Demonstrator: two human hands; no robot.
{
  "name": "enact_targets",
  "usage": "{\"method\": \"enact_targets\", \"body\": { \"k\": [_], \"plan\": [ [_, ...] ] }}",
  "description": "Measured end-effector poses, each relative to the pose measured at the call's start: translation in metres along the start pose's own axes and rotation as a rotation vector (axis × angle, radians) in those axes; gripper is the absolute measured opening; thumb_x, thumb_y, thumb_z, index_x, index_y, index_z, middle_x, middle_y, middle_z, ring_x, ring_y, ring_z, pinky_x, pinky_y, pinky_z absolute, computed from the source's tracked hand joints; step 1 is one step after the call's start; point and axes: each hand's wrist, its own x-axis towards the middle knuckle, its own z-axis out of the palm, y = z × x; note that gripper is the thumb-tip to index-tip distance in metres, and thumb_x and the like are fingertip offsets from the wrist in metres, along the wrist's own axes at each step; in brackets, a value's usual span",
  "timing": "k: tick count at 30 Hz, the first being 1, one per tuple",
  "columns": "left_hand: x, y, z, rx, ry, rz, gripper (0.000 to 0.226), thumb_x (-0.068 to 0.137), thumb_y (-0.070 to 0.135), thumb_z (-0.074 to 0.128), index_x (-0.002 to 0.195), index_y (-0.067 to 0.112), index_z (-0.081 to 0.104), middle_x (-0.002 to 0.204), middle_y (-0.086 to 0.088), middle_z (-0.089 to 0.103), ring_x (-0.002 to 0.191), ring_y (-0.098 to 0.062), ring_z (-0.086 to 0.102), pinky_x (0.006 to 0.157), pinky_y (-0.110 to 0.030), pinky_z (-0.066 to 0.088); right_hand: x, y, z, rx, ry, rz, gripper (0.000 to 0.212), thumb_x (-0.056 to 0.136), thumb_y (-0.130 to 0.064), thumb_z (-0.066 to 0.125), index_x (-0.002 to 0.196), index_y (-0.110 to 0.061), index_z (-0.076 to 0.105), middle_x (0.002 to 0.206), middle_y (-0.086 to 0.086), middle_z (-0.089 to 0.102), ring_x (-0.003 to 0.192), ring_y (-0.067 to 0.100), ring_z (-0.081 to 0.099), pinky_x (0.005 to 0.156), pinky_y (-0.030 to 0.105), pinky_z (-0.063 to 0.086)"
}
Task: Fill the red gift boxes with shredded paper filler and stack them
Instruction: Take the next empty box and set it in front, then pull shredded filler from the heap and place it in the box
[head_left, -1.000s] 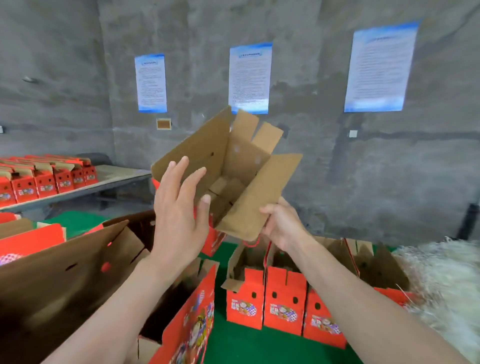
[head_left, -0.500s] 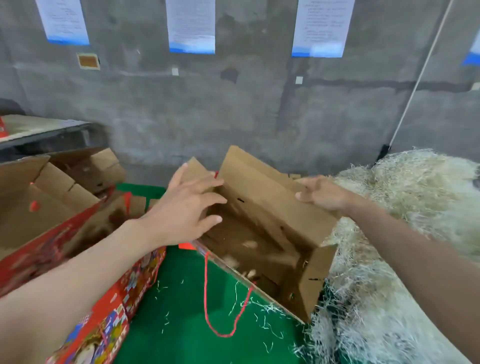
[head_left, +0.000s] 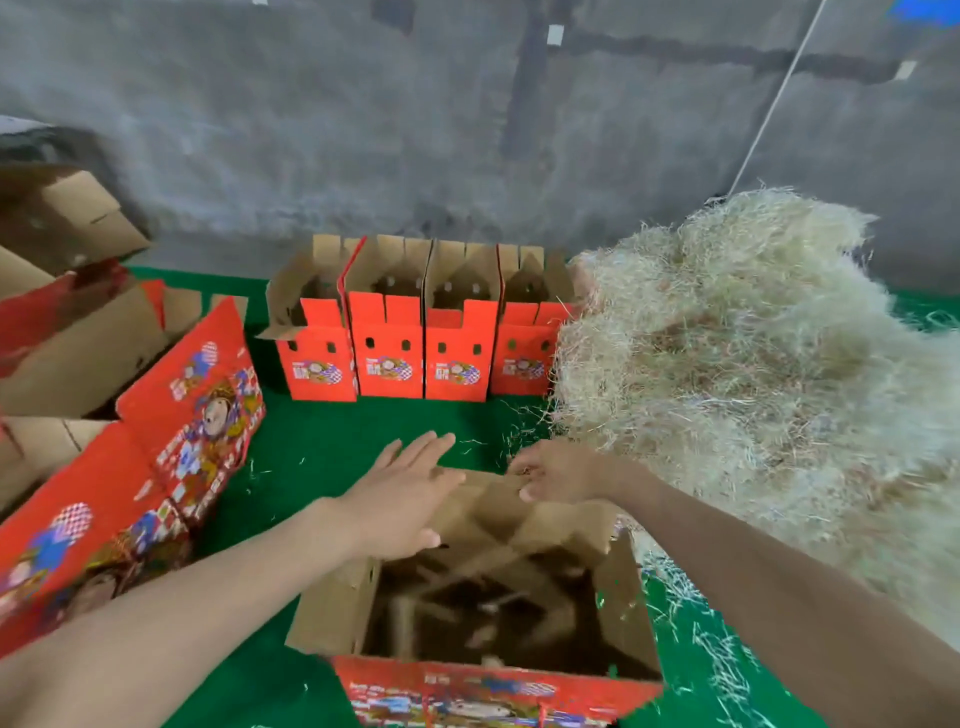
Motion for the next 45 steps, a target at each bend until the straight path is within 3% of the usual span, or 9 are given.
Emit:
{"method": "enact_targets", "body": {
  "k": [7, 10, 15, 29, 34, 37, 40, 43, 45],
  "plan": [
    [0.024, 0.018, 0.021, 0.012, 0.100, -0.038, 0.048, 0.090, 0.029, 0.055, 0.135, 0.026, 0.040, 0.139, -0.005, 0.031, 0.130, -0.025, 0.029, 0.109, -0.043, 0.023, -0.007, 0.019, 0.026, -0.052, 0.170, 0.091, 0.033, 0.086, -0.015, 0.050, 0.056, -0.021, 0.036, 0.060, -0.008, 0.037, 0.069, 0.019, 0.045, 0.062, 0.027, 0.034],
    [0.031, 0.020, 0.018, -0.048, 0.208, -0.097, 0.035, 0.091, 0.031, 0.051, 0.126, 0.023, 0.051, 0.116, 0.001, 0.042, 0.112, -0.020, 0.040, 0.098, -0.035, 0.030, -0.006, 0.016, 0.029, -0.030, 0.280, 0.111, 0.024, 0.091, -0.020, 0.046, 0.067, -0.020, 0.045, 0.070, -0.005, 0.048, 0.076, 0.021, 0.049, 0.070, 0.032, 0.045],
    [0.042, 0.029, 0.020, -0.056, 0.212, -0.111, 0.041, 0.092, 0.036, 0.050, 0.131, 0.023, 0.048, 0.142, 0.002, 0.032, 0.131, -0.020, 0.029, 0.112, -0.038, 0.017, -0.013, 0.021, 0.034, -0.067, 0.395, 0.179, 0.026, 0.095, -0.021, 0.044, 0.121, -0.019, 0.049, 0.097, 0.007, 0.065, 0.089, 0.026, 0.062, 0.081, 0.039, 0.050],
    [0.104, 0.110, -0.004, -0.383, 0.423, -0.003, 0.034, 0.091, 0.033, 0.053, 0.125, 0.029, 0.054, 0.140, 0.013, 0.035, 0.132, -0.007, 0.030, 0.111, -0.024, 0.018, -0.100, 0.120, 0.012, 0.203, 0.690, 0.302, 0.036, 0.096, -0.021, 0.047, 0.132, -0.020, 0.045, 0.135, 0.003, 0.049, 0.106, 0.017, 0.059, 0.099, 0.036, 0.044],
    [0.148, 0.161, -0.020, -0.491, 0.385, 0.082, 0.030, 0.092, 0.035, 0.052, 0.122, 0.035, 0.051, 0.133, 0.025, 0.031, 0.119, 0.010, 0.024, 0.105, -0.014, 0.010, -0.141, 0.198, -0.018, 0.040, 0.900, 0.533, 0.054, 0.088, -0.014, 0.057, 0.137, -0.025, 0.038, 0.149, 0.001, 0.028, 0.139, 0.024, 0.021, 0.115, 0.040, 0.019],
    [0.175, 0.189, -0.031, -0.551, 0.341, 0.093, 0.033, 0.092, 0.034, 0.052, 0.125, 0.036, 0.049, 0.130, 0.028, 0.028, 0.123, 0.009, 0.022, 0.108, -0.018, 0.009, -0.168, 0.251, -0.043, -0.164, 0.758, 0.790, 0.097, 0.078, -0.017, 0.065, 0.146, -0.038, -0.001, 0.149, 0.002, -0.029, 0.135, 0.033, -0.029, 0.105, 0.054, -0.016],
    [0.199, 0.215, -0.045, -0.634, 0.331, 0.100, 0.037, 0.091, 0.031, 0.055, 0.127, 0.035, 0.047, 0.134, 0.025, 0.033, 0.122, 0.007, 0.027, 0.109, -0.019, 0.015, -0.188, 0.294, -0.059, -0.224, 0.601, 0.923, 0.131, 0.063, -0.039, 0.078, 0.135, -0.043, -0.031, 0.136, 0.009, -0.050, 0.123, 0.044, -0.042, 0.090, 0.066, -0.019],
    [0.220, 0.235, -0.061, -0.723, 0.315, 0.095, 0.057, 0.087, 0.036, 0.060, 0.137, 0.038, 0.032, 0.143, 0.019, 0.031, 0.126, 0.002, 0.030, 0.109, -0.024, 0.024, -0.191, 0.321, -0.064, -0.191, 0.534, 0.989, 0.122, 0.067, -0.040, 0.075, 0.138, -0.044, -0.025, 0.147, 0.014, -0.034, 0.133, 0.052, -0.020, 0.092, 0.072, -0.008],
    [0.231, 0.246, -0.075, -0.873, 0.291, 0.101, 0.078, 0.079, 0.044, 0.067, 0.140, 0.045, 0.020, 0.148, 0.018, 0.024, 0.132, -0.004, 0.029, 0.111, -0.035, 0.029, -0.187, 0.327, -0.069, -0.028, 0.616, 0.961, 0.076, 0.078, -0.023, 0.064, 0.140, -0.033, 0.022, 0.143, 0.016, 0.027, 0.124, 0.039, 0.039, 0.101, 0.061, 0.035]
  ]
}}
